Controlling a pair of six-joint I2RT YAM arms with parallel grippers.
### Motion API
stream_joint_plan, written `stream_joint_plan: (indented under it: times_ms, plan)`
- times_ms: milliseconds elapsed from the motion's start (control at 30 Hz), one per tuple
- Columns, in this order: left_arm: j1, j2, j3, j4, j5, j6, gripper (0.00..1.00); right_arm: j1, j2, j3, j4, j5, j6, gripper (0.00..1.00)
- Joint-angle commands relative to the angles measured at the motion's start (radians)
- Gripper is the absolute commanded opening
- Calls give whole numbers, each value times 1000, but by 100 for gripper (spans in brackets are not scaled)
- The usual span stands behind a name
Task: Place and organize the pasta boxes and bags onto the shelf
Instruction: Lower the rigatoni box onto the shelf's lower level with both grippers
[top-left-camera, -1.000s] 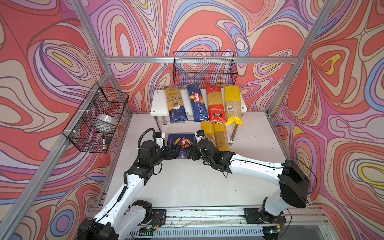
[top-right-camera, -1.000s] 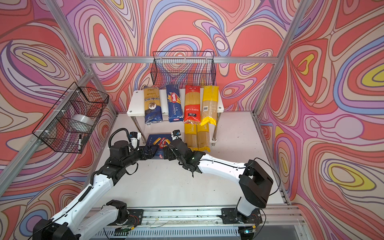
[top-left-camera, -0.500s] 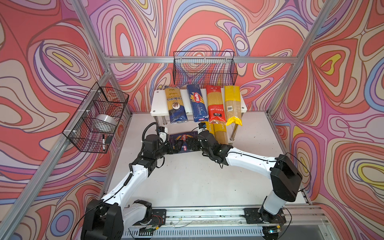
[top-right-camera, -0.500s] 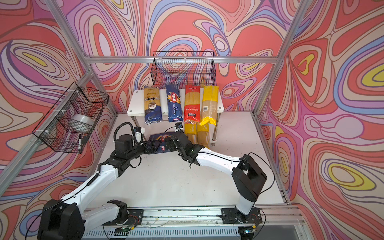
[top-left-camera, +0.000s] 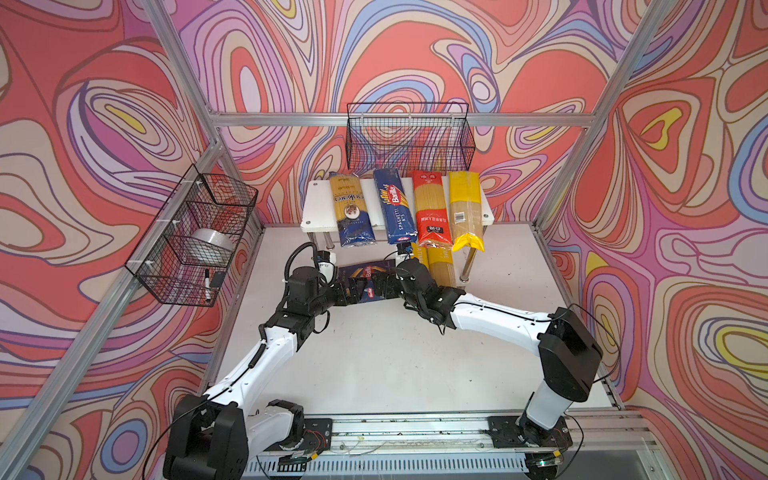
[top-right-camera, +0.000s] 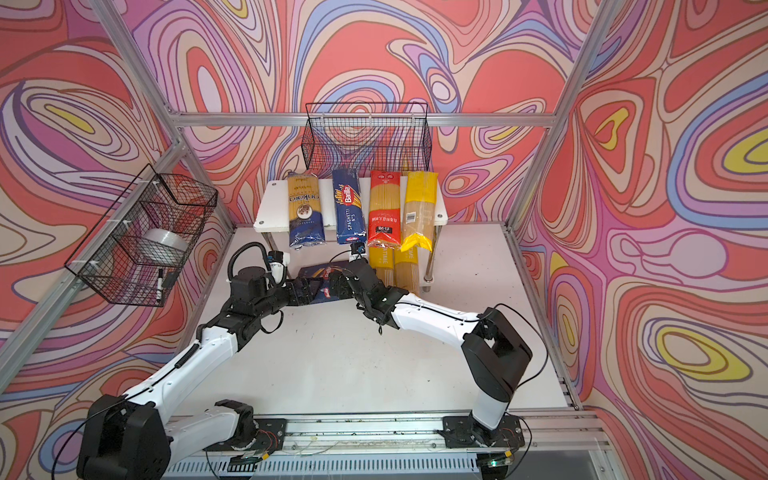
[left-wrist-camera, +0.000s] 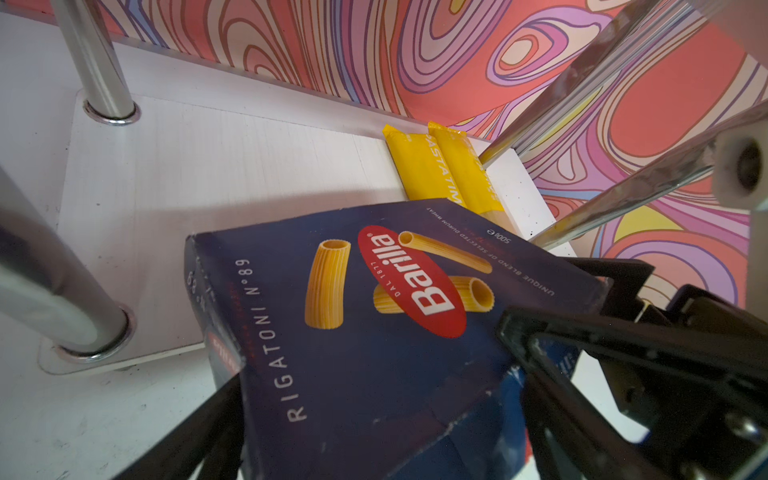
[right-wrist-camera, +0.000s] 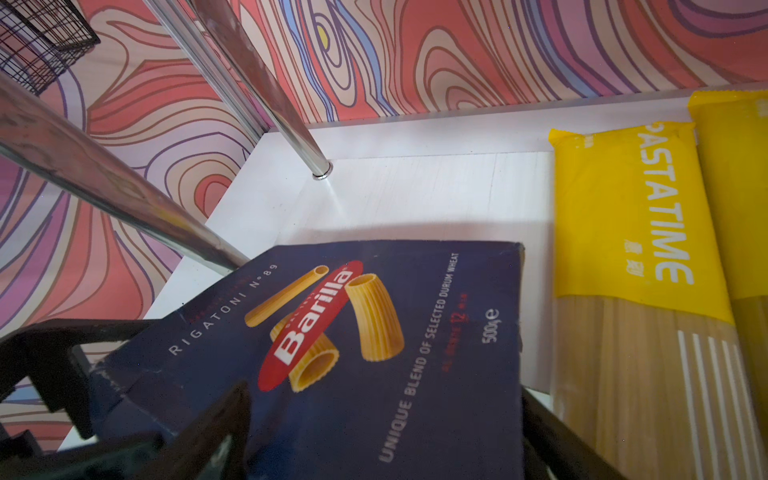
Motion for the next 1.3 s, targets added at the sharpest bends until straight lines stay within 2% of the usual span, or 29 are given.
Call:
stream_joint_plan:
  times_ms: [0,233,800,1033,1167,1267]
  plan:
    - [-43,-20,81,212,239,-26,100,60,-61,12,190,-256,-16,94]
    - [-45,-28,76,185,208,-4,100,61,-60,9,199,-259,-22,94]
    - [-45,181,76,292,128,44,100,56,117,60,183,-136,-77,95]
    - [-45,242,144,169,-5,56,100,15,161,90,151,-129,-42,95]
    - [-44,276,185,138,-15,50,100,-16,194,133,123,-152,-15,96]
    - [-45,284,225,39,-67,55,100,-25,201,159,91,-138,-18,96]
